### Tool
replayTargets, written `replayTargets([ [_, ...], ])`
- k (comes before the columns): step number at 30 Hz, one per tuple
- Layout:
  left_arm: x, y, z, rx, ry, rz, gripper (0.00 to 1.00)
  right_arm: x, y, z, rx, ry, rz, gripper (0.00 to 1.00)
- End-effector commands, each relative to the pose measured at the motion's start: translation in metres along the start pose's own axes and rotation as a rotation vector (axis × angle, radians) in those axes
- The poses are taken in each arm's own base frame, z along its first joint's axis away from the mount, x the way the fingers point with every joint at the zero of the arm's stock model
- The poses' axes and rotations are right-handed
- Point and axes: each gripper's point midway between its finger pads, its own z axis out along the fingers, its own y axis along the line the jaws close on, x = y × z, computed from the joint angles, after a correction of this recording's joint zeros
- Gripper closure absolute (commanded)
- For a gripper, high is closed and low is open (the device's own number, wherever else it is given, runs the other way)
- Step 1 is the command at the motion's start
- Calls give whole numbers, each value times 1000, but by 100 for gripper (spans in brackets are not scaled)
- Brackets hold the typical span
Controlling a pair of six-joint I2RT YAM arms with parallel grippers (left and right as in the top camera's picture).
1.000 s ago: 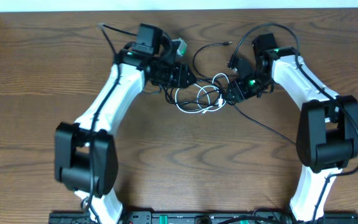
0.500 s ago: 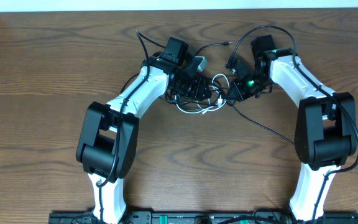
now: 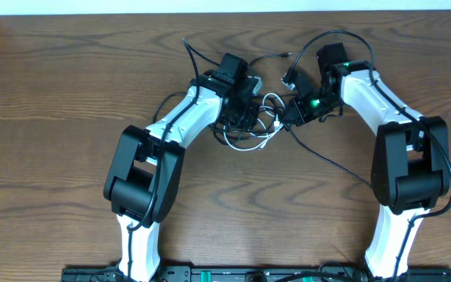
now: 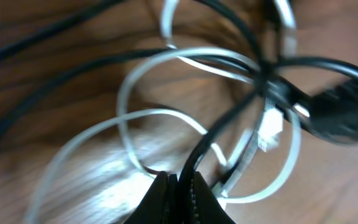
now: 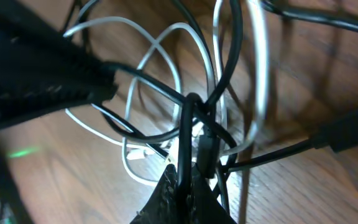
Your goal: Untangle cables
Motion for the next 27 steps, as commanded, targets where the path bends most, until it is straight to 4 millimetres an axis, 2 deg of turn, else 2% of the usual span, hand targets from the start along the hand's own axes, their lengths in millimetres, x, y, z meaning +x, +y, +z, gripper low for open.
replayTargets([
  [1,-1,39,-3,-127,-12,-128,93,-18,23,-34,-79,-107,-15,99],
  [9,7,72,-17,-155,17,-233,92,-45,63,-139,-257,-402,-95,99],
  [11,8,74,-18,-157,17,-239,93,-47,70,-159,-317,-461,-108,99],
  [13,7,75,-18,-157,16,-239,92,-46,68,-174,-326,-495,-98,99],
  [15,7,76,-18,-165,15,-239,92,-44,56,-174,-282,-485,-44,99],
  [19,6,74,-20,-156,13,-236,93,-38,34,-158,-149,-413,69,99],
  [22,1,57,-28,-80,-1,-193,93,-36,32,-146,-99,-376,69,98],
  [27,-14,20,-66,45,-80,-93,93,-38,35,-139,-96,-361,55,90],
])
